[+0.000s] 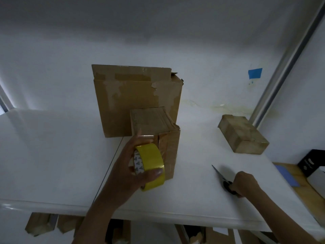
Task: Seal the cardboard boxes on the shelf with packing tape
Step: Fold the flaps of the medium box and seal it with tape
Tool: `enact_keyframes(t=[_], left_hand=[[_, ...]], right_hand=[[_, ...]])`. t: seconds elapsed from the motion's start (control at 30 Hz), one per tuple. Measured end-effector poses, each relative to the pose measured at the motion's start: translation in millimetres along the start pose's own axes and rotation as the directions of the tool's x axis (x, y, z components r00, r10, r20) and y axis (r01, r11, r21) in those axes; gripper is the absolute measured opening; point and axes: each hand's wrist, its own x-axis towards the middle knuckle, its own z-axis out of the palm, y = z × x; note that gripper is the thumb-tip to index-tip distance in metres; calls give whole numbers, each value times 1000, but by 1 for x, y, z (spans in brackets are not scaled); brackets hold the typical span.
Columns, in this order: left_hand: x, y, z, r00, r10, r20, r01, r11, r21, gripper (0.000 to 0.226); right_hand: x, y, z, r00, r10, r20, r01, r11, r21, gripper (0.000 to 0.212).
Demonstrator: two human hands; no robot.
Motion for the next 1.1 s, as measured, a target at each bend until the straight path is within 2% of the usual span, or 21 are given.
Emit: enact_keyframes(t=[0.07, 0.1, 0.17, 0.2, 0.27, 0.37, 0.43, 0.5, 0.57, 0.7, 0.83, 0.93, 1.0, 1.03, 1.1], left_hand=[[-2, 0, -1, 999, 19, -31, -19, 1000, 15, 80], [-2, -2, -2, 999, 21, -46, -20, 1000, 20, 79], [-3, -5, -6, 998, 13, -64, -13, 1000, 7, 80], [-4, -5, -7, 997, 11, -73, -11, 1000, 0, 82], [-5, -6, -8, 996, 10, -86, -12, 1000, -24, 86], [-4, -8, -9, 996, -26, -89, 20, 998, -64, 81], [-2, -8, -10, 994, -61, -87, 58, 998, -33, 78], [-2, -11, -14, 991, -92, -98, 89, 996, -30, 74], [-6, -14, -17, 981, -164, -100, 148, 977, -153, 73], [-9, -19, -21, 954, -275, -116, 219, 911, -351, 91], [-7, -23, -23, 945, -319, -75, 268, 883, -384, 67], [-5, -24, -22, 936, -347, -59, 291, 859, -422, 82], [-4, -22, -21, 942, -334, -48, 277, 847, -453, 91], [-3, -20, -20, 944, -328, -41, 272, 841, -468, 96], [-3, -18, -16, 946, -323, -29, 266, 823, -501, 105]], right_hand=[[-2, -2, -1, 999, -7, 32, 9, 999, -44, 23], [-7, -5, -3, 999, -33, 3, 33, 993, -113, 20], [-17, -15, -9, 979, -160, -129, 127, 964, -232, 22], [-22, -23, -11, 952, -242, -185, 202, 956, -212, 26], [-35, -43, -17, 879, -380, -288, 389, 921, -29, 32], [-61, -80, -22, 716, -543, -440, 656, 739, 156, 37], [-84, -104, -25, 635, -605, -480, 764, 584, 275, 49], [-106, -125, -28, 586, -655, -478, 810, 469, 352, 69], [-118, -142, -28, 590, -656, -471, 803, 419, 423, 86], [-124, -168, -28, 718, -542, -437, 682, 425, 596, 98], [-118, -178, -22, 765, -477, -433, 634, 435, 640, 65], [-112, -175, -19, 754, -500, -426, 633, 380, 675, 47], [-114, -171, -14, 729, -488, -479, 652, 285, 702, 39], [-117, -169, -8, 720, -463, -517, 649, 187, 737, 37], [-125, -165, 9, 727, -426, -539, 607, 30, 794, 49]])
